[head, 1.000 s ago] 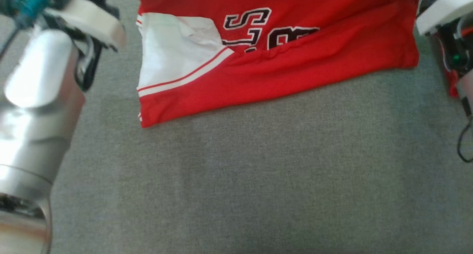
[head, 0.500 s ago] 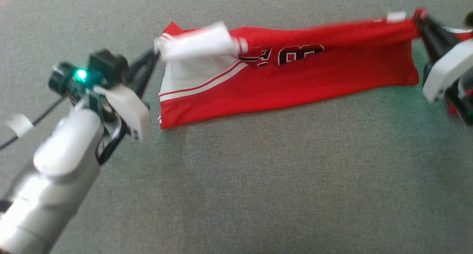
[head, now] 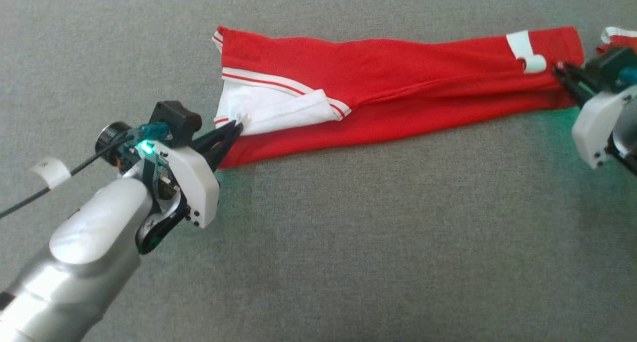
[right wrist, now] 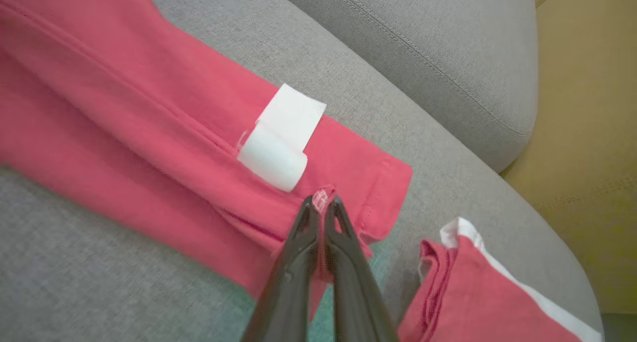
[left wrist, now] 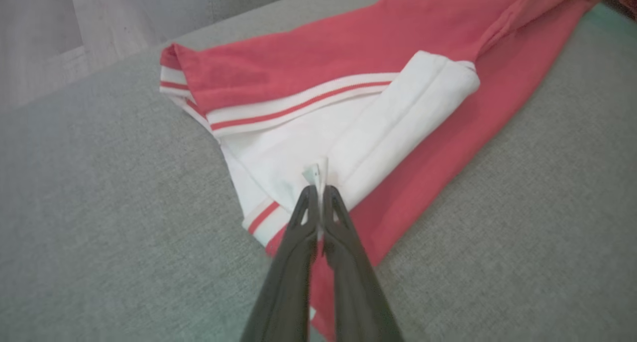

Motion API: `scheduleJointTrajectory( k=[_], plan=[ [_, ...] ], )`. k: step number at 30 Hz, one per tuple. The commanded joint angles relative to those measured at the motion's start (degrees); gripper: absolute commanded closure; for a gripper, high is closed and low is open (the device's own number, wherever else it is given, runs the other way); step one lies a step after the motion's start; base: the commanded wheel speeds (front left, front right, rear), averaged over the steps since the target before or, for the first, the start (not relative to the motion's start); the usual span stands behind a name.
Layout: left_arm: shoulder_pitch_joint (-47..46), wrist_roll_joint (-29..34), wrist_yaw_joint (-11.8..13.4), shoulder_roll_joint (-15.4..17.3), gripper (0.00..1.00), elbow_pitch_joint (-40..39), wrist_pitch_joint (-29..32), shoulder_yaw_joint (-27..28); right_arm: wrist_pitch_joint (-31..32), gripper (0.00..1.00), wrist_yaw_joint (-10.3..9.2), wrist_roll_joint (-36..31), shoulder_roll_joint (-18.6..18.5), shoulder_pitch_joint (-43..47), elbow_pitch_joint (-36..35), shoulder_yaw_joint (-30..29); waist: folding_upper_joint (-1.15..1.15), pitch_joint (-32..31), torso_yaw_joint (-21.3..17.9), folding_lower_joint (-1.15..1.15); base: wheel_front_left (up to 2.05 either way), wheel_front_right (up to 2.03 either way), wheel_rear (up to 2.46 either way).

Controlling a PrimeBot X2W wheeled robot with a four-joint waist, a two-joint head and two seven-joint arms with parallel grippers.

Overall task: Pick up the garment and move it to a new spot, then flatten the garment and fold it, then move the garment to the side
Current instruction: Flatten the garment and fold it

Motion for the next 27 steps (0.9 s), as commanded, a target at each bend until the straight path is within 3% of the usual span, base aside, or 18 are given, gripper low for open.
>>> scheduleJointTrajectory(
  k=[1,9,10,11,12,13,18,23,24,27],
  plan=[
    [-1.9,-0.6,0.1,2.8,1.0,-1.8,0.4,1.9,-0.6,1.0,-0.04,-0.5,-1.0,-0.5,0.3,0.3,0.0,0.3,0.1,0.0,0.0,0.0,0.0],
    [-2.4,-3.6,0.1,3.9,1.0,-2.6,1.6,1.8,-1.6,1.0,-0.04,-2.3,1.3,-2.1,5.8,3.8,0.0,0.4,0.2,0.0,0.0,0.0,0.0],
    [-2.1,-4.0,0.1,3.8,1.0,-2.2,1.5,1.8,-1.9,0.53,-0.04,-1.9,1.6,-2.1,6.3,3.9,0.0,0.1,0.1,0.0,0.0,0.0,0.0],
    [-1.9,-4.0,0.1,3.8,0.75,-1.8,1.3,1.7,-2.5,0.0,-0.04,-1.4,2.0,-2.1,6.8,3.7,0.0,-0.2,-0.1,0.0,0.0,0.0,0.0],
    [-1.6,-3.7,0.3,3.7,0.23,-1.5,0.7,1.7,-2.7,0.0,-0.04,-0.7,2.3,-2.0,7.3,3.6,0.0,-0.6,-0.3,0.0,0.0,0.0,0.0],
    [-1.4,-3.7,0.7,3.5,0.0,-1.1,-0.1,1.9,-3.1,0.0,-0.04,0.0,2.6,-1.9,7.7,3.4,0.0,-1.0,-0.5,0.0,0.0,0.0,0.0],
    [-0.5,-3.9,2.9,2.2,0.0,0.2,-4.4,3.4,-5.9,0.0,-0.04,5.7,3.4,-1.7,9.1,0.0,0.0,-3.9,-1.5,0.0,0.0,0.0,0.0],
    [0.4,-5.1,8.7,-0.4,0.0,1.1,-14.6,9.2,-10.1,0.0,-0.04,9.9,4.1,-2.8,9.2,-6.1,0.0,-7.3,-2.4,0.0,0.0,0.0,0.0],
    [1.2,-4.8,11.4,-1.3,0.0,2.0,-20.2,11.5,-11.1,0.0,-0.04,11.3,5.3,-3.0,9.0,-10.3,0.0,-8.6,-2.8,0.0,0.0,0.0,0.0],
    [3.0,-5.0,14.3,-3.3,0.0,2.6,-25.8,15.1,-11.4,0.0,-0.04,11.5,7.4,-2.7,5.4,-19.3,0.0,-9.8,-3.3,0.0,0.0,0.0,0.0]
  ],
)
